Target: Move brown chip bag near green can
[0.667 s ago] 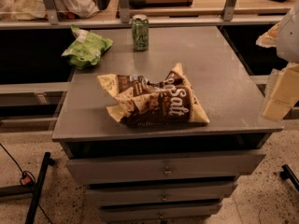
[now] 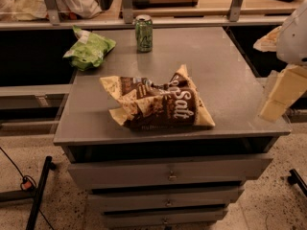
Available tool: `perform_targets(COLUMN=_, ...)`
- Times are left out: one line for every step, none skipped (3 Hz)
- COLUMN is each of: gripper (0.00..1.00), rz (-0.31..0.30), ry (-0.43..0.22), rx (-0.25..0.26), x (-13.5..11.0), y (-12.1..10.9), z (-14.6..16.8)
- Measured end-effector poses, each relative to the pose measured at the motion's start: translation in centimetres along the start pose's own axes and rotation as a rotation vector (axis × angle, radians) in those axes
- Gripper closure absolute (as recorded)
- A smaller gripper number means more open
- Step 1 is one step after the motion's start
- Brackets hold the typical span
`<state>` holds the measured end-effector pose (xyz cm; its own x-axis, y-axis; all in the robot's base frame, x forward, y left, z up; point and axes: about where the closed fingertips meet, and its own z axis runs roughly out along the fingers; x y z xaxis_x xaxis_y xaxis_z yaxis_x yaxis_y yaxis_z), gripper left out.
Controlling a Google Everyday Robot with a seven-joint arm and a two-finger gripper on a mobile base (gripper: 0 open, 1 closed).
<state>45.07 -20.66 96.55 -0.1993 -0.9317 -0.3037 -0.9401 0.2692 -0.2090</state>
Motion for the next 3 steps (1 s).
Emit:
perform_targets(gripper=0.0, rz=-0.017, ry=-0.212, rx=-0.097, x=-2.6, y=-1.4, z=4.5)
perform_targets(gripper=0.0, rz=-0.04, ry=-0.432, rx=-0.186, x=-6.7, y=-1.6, z=7.7)
perform_targets(gripper=0.0, rz=-0.042, ry=-0.596, rx=-0.251, x=-10.6, y=-1.5, z=10.5)
